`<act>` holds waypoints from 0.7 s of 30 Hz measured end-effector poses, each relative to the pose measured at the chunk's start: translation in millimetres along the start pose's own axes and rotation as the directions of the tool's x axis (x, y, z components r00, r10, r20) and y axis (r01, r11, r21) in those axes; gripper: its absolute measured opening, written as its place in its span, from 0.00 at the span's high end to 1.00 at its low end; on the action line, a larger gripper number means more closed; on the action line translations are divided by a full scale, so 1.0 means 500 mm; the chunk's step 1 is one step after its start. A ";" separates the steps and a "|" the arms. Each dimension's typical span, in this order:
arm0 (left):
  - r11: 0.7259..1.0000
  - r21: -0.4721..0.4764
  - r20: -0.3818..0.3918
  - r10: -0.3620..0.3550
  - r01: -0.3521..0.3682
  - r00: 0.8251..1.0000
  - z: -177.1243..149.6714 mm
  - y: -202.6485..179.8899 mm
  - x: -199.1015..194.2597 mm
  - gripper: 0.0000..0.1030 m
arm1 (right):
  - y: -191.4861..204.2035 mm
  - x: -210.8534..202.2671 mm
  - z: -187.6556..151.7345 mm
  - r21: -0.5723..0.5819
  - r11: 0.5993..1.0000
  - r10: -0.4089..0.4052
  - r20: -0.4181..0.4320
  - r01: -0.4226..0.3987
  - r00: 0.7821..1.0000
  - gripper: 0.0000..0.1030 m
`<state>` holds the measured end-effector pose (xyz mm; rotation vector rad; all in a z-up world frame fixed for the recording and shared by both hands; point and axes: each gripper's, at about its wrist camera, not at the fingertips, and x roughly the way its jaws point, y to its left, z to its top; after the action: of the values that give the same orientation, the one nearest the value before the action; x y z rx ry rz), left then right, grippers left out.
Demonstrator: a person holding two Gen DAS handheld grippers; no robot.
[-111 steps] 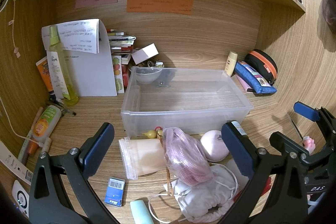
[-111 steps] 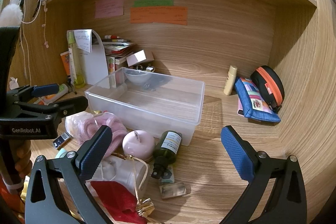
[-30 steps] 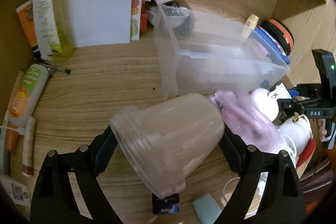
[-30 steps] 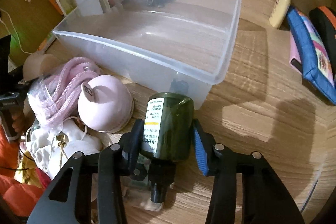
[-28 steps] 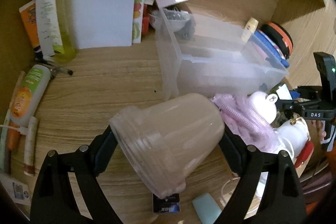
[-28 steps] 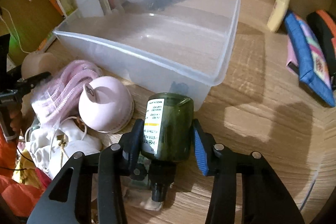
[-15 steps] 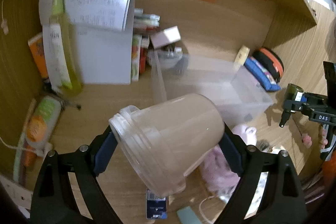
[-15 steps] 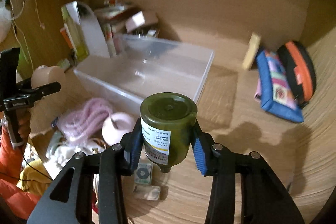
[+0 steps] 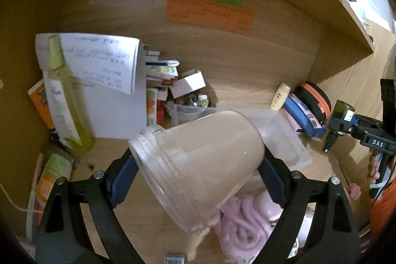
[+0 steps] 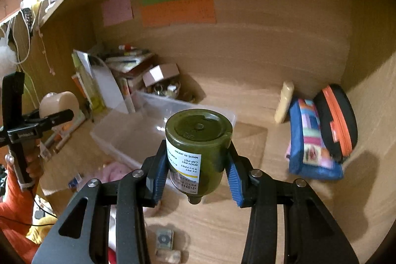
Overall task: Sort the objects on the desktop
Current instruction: 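Lift the paper roll with the left tool while the right tool carries the green bottle over the bin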
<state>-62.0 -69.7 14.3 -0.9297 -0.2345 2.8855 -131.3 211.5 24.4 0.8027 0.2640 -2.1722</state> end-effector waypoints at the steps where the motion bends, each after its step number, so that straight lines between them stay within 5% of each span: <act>1: 1.000 0.006 0.001 0.000 0.000 1.000 0.005 -0.004 0.007 0.13 | 0.003 0.007 0.006 -0.008 1.000 0.003 0.002 -0.003 1.000 0.62; 21: 0.988 0.153 -0.212 0.000 0.033 0.977 -0.013 -0.080 0.227 0.13 | 0.062 0.231 -0.022 -0.131 0.988 0.049 -0.219 -0.079 0.975 0.62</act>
<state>-148.0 -13.3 -48.4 -1.1853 0.0018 2.7135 -159.7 125.3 -53.9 0.9540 0.4869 -1.9834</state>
